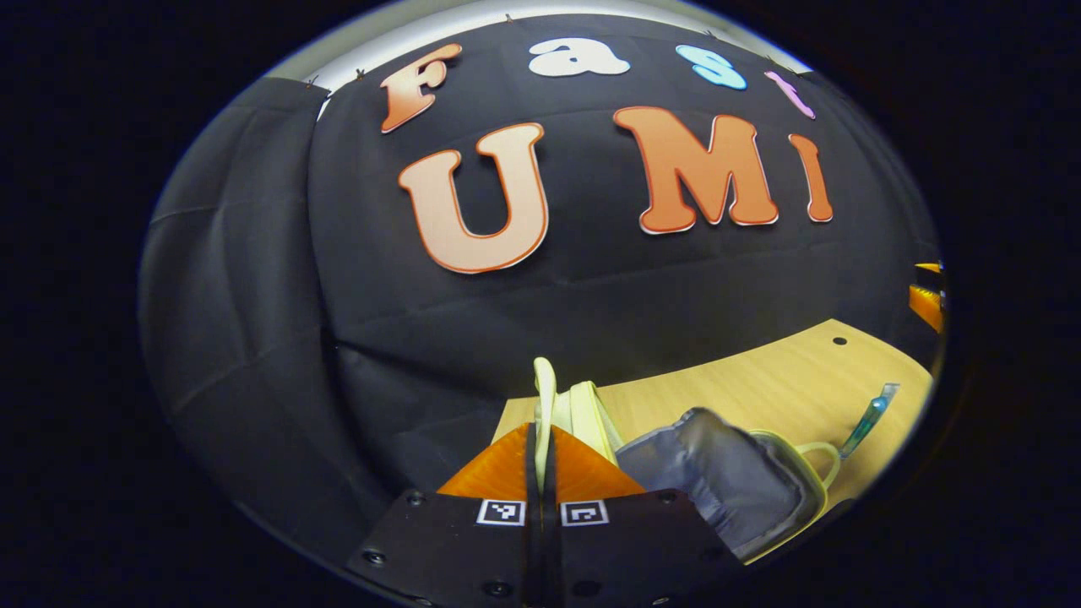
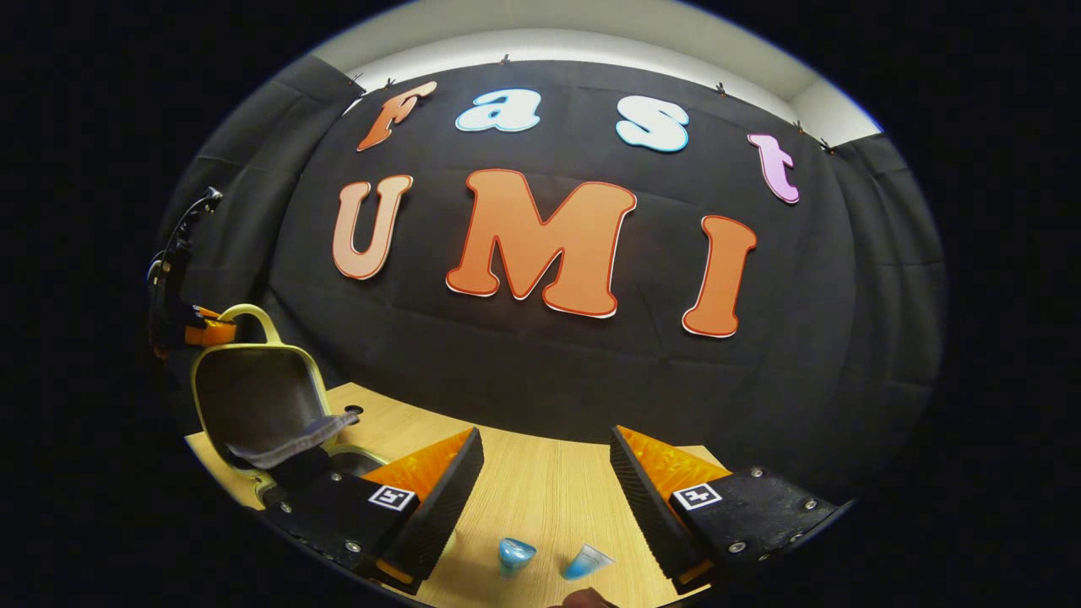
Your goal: First open the suitcase, pack the skin care products into it, and then close the suitcase.
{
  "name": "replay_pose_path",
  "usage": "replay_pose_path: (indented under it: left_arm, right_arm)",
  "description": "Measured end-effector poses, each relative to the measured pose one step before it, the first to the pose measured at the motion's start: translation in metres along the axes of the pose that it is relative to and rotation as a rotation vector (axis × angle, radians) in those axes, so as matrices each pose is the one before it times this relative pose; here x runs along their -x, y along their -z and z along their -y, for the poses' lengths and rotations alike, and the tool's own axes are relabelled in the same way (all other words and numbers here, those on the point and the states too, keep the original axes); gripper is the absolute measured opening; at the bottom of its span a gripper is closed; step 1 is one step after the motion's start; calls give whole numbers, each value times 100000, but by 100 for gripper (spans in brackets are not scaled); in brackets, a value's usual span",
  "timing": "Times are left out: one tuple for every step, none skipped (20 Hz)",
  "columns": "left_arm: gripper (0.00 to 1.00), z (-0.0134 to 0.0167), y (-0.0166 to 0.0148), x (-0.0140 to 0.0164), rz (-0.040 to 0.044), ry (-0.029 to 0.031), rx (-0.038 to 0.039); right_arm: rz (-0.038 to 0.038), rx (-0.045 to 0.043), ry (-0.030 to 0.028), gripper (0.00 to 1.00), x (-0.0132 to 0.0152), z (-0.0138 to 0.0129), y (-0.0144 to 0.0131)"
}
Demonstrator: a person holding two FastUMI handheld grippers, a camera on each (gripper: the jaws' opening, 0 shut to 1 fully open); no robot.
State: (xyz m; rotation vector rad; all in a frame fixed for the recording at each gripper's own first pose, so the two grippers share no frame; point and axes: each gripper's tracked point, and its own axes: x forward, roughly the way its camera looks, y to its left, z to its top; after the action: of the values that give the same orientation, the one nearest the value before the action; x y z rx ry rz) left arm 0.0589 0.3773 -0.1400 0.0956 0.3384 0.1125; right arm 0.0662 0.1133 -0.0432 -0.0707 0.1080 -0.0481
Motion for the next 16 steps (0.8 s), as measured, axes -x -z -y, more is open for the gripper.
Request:
replay_pose_path:
  left_arm:
    - [1,-1253,1253,-640,-2108,-19,1499]
    - [1,-1340,1014,-824,-1509,312,2674]
    - [1,-968,972,-775,-1831,-45,2046]
    - [1,-1295,1136,-941,-2146,-604,1246]
    - [1,-1140,1373,-434,-2552,-998,1036]
    - [1,-1173,1381,-554,-2444,-1003,770]
    - [1,-901,1451,-439,-2653,-1287,957]
    - [1,-739,1275,-539,-2791,-1065,873]
    - [1,-821,1421,-765,-2829,-978,1046]
    - [1,-689,1537,-503,-3227,-815,1157]
    - [1,-612,1509,-599,-3237,-797,824]
    - [1,-367,1508,-635,-3637,-231,736]
    - [1,-142,1594,-801,-3415,-200,732]
    - [1,-55,1479,-990,-3881,-612,823]
    - [3,-199,1624,-752,-4002,-1041,-178]
    - [11,100,1239,-1198,-2735,-269,1939]
  right_arm:
    - [-738,733,1079,95,-60,-501,2]
    - [-893,504,599,95,-6,-453,136]
    - [-904,487,489,95,112,-451,127]
    - [-750,689,581,95,143,-393,59]
    - [-525,677,296,95,104,-362,27]
    - [-666,775,465,95,65,-330,51]
    - [-1035,165,-148,95,74,-270,290]
    - [-823,-52,139,95,100,-207,166]
    - [-702,-275,8,95,80,-103,125]
    - [-447,-166,497,95,-34,8,139]
    - [-652,-104,496,95,49,116,74]
    - [-577,-252,486,95,-66,108,183]
    - [-575,-90,624,95,8,277,257]
    - [-639,-114,271,95,54,196,234]
    - [-490,242,658,95,64,293,99]
    - [-325,21,321,95,-61,248,173]
